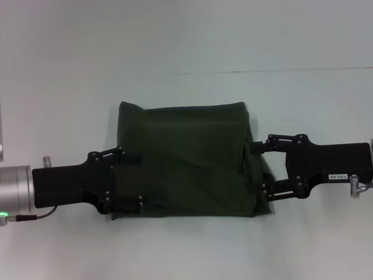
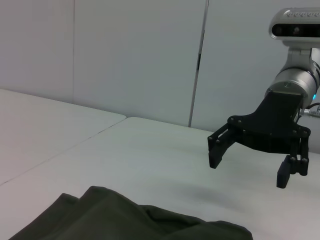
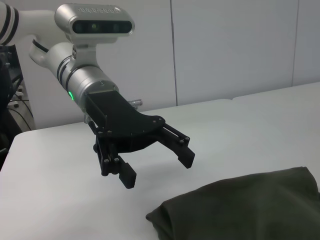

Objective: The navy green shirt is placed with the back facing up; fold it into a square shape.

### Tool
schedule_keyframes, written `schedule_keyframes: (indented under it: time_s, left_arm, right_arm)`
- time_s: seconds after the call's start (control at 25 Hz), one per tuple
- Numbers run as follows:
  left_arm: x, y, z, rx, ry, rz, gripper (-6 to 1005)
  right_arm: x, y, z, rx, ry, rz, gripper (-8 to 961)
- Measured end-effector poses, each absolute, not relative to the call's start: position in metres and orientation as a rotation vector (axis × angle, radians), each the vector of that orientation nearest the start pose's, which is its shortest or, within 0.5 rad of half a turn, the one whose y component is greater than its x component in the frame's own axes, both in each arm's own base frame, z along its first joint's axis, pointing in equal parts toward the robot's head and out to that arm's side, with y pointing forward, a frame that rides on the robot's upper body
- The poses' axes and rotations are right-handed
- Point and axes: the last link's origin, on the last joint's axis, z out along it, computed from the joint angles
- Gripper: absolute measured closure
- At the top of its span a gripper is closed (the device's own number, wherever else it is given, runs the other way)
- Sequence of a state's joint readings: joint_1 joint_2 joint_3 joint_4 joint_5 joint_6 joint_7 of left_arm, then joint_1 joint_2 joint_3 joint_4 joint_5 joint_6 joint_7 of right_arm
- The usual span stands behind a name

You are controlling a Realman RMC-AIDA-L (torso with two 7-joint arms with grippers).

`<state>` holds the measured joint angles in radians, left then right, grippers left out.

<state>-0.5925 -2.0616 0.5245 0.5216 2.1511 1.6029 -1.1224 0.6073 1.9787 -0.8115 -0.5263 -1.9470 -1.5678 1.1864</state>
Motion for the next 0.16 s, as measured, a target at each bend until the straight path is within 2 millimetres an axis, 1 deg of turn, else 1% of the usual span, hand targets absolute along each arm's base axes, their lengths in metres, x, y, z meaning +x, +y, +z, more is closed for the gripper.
schedule_keyframes:
  time_s: [0.16]
  left_arm:
    - [-0.2674,0.3248,-0.0105,-2.795,-0.391,-0.679,33]
  right_arm:
    - [0.2547,0.3417,0.0044,-2.866,0.307,0.617,38]
